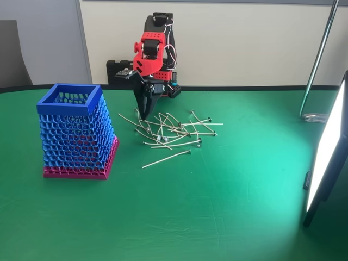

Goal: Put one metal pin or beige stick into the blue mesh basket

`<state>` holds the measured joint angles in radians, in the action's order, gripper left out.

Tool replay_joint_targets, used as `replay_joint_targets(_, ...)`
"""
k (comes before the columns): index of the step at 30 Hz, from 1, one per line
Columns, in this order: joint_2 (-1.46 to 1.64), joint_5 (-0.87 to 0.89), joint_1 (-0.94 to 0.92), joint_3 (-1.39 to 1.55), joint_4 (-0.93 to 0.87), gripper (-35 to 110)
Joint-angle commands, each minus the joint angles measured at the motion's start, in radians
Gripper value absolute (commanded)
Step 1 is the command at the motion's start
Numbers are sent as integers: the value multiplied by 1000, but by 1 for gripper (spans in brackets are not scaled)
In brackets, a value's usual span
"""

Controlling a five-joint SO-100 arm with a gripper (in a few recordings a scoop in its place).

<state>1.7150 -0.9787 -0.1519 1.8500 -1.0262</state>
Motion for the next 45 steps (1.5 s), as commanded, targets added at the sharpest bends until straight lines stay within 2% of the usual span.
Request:
replay_joint_targets(1,-20,-14,2,-69,-17,1)
replay_joint_targets(10,-126,-8,29,-155,-71,1)
replay_joint_targets(26,-195,-173,78,-216,-153,1)
replay_joint_targets(31,-195,-179,80,-219,-155,9)
replay_joint_targets(45,-224,-238,75,-207,-163,17)
